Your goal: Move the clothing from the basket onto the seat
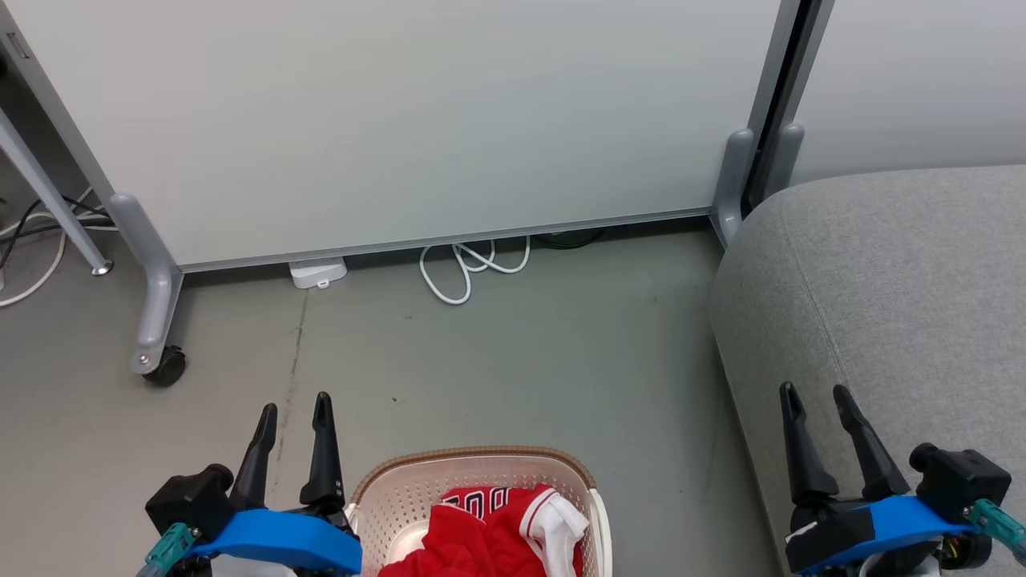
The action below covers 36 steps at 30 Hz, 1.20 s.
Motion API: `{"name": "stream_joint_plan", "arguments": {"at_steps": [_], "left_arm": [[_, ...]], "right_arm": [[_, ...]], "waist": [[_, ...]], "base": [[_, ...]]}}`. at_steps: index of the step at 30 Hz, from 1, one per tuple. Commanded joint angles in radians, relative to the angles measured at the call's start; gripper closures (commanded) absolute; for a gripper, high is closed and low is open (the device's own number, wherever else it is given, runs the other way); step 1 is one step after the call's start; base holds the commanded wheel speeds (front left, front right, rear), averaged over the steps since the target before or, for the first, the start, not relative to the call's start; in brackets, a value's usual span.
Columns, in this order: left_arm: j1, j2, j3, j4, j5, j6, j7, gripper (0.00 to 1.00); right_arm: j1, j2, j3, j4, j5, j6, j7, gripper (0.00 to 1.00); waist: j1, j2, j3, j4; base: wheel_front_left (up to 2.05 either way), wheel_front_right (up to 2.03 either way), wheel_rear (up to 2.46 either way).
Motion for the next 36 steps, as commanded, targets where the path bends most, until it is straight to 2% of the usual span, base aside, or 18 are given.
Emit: {"name": "stream_joint_plan", "arguments": {"at_steps": [1,36], "left_arm": [[0.0,0.002,0.004,-0.003,0.02,-0.002,-0.008,0.0],[0.009,-0.006,-0.022,0.022,0.216,0.0,-0.076,0.0]], "right_arm": [[0.003,-0.008,-0.004,-0.011,-0.023,0.002,-0.01,0.0],[0.026,-0.01,0.0,-0.027,-0.274,0.003,-0.06,0.0]], "waist": [[0.0,0.0,0.0,0.001],[0.0,0.0,-0.005,0.015]], "base": [[0.0,0.0,0.0],[0.0,0.0,0.0]]}}
